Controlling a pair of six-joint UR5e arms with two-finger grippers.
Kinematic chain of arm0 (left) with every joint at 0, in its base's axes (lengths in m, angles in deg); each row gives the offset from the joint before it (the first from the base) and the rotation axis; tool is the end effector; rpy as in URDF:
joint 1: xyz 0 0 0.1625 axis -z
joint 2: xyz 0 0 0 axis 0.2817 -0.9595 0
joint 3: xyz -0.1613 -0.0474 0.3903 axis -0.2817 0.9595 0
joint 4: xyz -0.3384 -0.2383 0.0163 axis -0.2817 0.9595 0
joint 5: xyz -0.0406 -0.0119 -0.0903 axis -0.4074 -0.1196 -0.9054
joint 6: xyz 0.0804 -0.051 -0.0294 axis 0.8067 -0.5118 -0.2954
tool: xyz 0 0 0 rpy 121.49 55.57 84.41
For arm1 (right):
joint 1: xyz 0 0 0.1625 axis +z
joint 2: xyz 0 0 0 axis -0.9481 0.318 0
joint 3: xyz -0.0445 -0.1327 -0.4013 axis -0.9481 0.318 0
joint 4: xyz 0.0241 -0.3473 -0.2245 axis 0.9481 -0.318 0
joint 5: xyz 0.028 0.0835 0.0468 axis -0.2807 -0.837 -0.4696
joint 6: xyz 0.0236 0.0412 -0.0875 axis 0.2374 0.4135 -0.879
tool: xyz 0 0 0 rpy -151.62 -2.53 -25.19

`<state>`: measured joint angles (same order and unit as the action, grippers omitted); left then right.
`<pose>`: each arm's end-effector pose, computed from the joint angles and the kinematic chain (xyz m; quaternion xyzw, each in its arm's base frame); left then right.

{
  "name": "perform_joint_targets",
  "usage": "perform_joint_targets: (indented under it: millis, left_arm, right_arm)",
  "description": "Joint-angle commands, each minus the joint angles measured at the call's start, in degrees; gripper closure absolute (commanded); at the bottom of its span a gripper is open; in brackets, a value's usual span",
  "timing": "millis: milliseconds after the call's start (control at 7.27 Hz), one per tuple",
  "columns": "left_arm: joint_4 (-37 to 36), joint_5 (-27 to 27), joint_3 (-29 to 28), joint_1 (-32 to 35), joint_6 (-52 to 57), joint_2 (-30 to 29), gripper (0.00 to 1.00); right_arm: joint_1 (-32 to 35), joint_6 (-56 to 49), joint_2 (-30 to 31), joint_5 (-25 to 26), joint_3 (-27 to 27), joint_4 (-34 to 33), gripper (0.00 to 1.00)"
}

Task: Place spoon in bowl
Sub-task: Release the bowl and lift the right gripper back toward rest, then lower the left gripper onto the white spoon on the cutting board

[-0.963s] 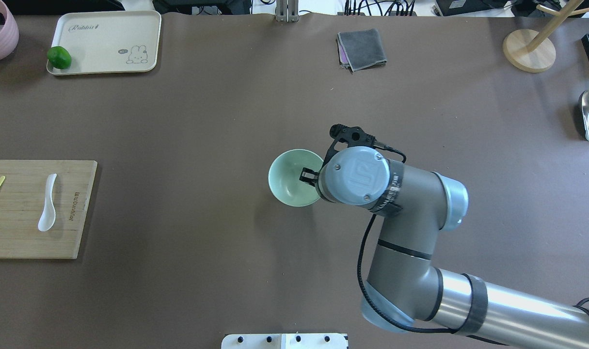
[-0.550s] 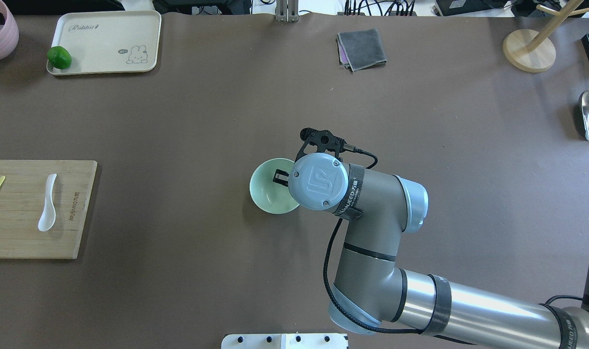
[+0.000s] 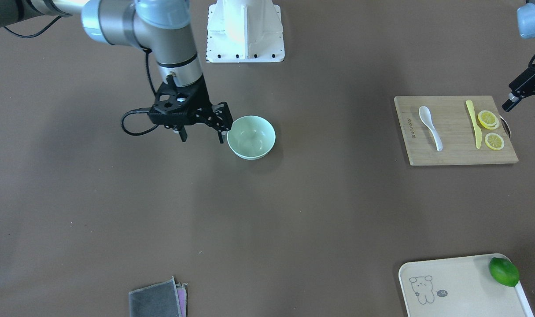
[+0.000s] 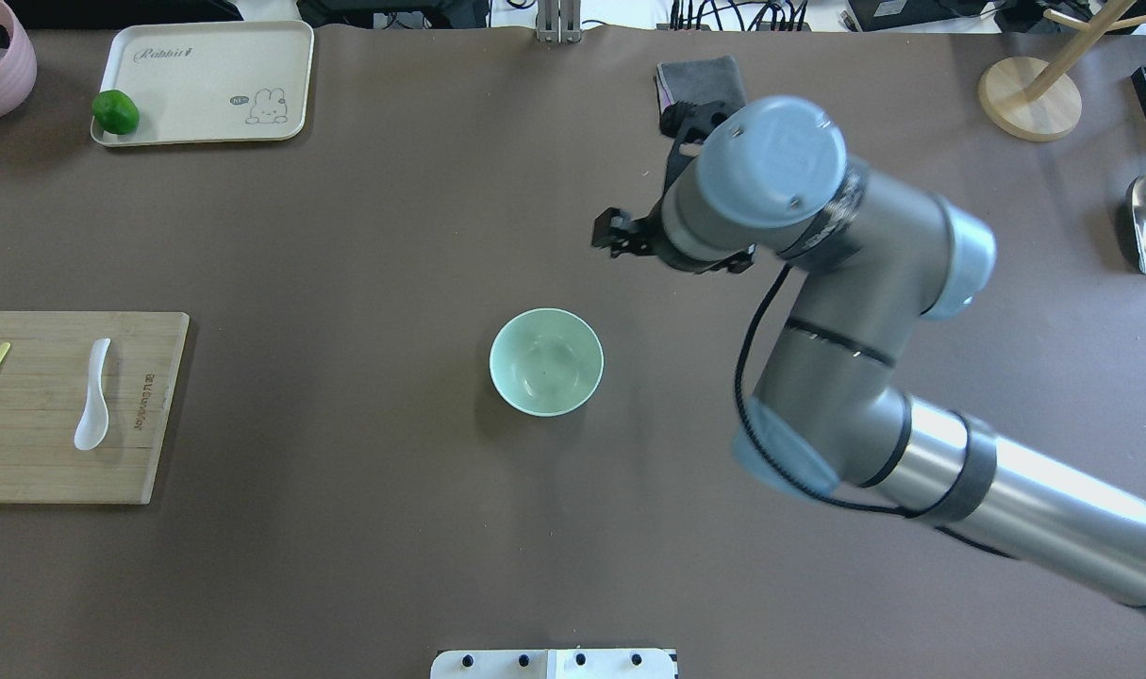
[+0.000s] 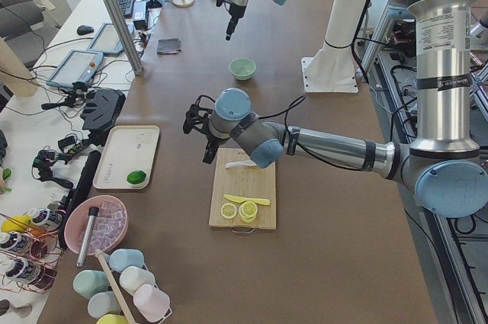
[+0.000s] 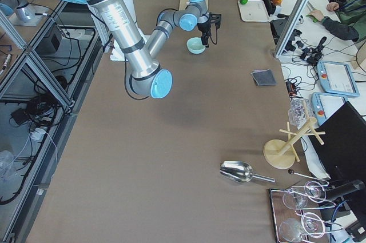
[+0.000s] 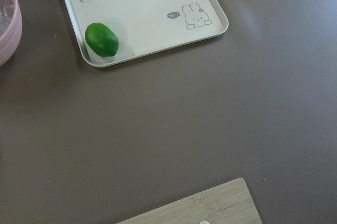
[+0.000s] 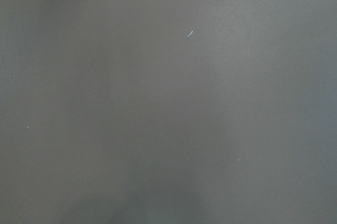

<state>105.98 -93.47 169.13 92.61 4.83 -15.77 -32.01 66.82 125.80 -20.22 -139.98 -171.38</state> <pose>0.0491 -0.4522 0.5091 0.1673 0.4874 -0.0098 0.8569 -0.4243 -0.4886 0.1978 0.1040 -0.4287 0.1082 0.8909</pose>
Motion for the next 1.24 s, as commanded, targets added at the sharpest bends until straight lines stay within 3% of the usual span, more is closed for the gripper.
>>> perform_joint_targets:
  millis: [0,275,413,550,1101]
  left_arm:
    - [5.55,2.97,0.12,-6.34,-16.17,4.66,0.02]
    - [12.15,14.8,0.04,-18.44,-27.95,7.5,0.02]
    - [12.08,22.52,-0.31,-24.94,-31.14,7.5,0.03]
    - [11.82,25.81,-1.71,-27.35,-31.26,6.89,0.08]
    - [11.73,29.08,-6.46,-30.36,-31.17,2.24,0.29]
  right_arm:
    - [15.85,-19.38,9.43,-14.87,-3.36,0.12,0.0]
    - [30.45,-40.29,17.87,-27.8,-3.2,0.12,0.0]
    - [34.69,-48.21,22.27,-29.69,-3.19,0.65,0.0]
    - [38.74,-55.77,25.18,-29.79,-2.85,0.22,0.0]
    - [41.15,-59.19,29.08,-30.5,-1.88,0.65,0.0]
